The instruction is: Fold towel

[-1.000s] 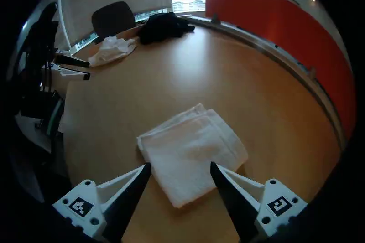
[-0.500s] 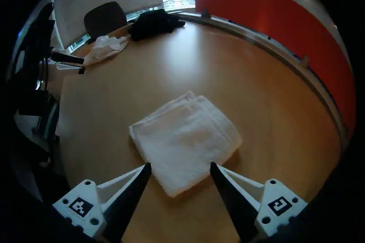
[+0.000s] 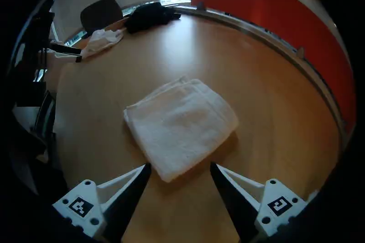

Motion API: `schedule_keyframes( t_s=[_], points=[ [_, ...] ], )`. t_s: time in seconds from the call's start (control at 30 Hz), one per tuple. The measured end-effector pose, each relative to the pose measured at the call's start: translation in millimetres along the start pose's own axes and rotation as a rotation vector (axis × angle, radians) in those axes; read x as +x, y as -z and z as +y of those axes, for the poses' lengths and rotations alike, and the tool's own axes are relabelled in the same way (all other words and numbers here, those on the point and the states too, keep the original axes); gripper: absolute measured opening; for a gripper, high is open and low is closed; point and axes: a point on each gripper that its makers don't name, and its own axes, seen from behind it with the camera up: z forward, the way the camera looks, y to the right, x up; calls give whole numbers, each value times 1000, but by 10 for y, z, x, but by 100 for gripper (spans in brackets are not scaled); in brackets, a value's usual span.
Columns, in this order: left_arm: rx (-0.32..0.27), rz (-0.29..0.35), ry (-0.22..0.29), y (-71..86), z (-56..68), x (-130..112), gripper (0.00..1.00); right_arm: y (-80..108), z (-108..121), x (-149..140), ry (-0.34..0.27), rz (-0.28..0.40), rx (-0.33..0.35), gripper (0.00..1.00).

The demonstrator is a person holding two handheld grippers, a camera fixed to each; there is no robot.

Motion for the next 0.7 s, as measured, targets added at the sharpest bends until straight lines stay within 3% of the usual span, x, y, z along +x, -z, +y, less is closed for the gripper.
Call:
schedule_keyframes(
  t_s=[0.4,0.7],
  points=[
    [-8,5,6,-6,31,-6,98,69,40,-206,-9,-34,-17,100],
    [-8,-2,-2,-13,37,-37,98,9,-16,-244,-13,-40,-6,100]
  ],
)
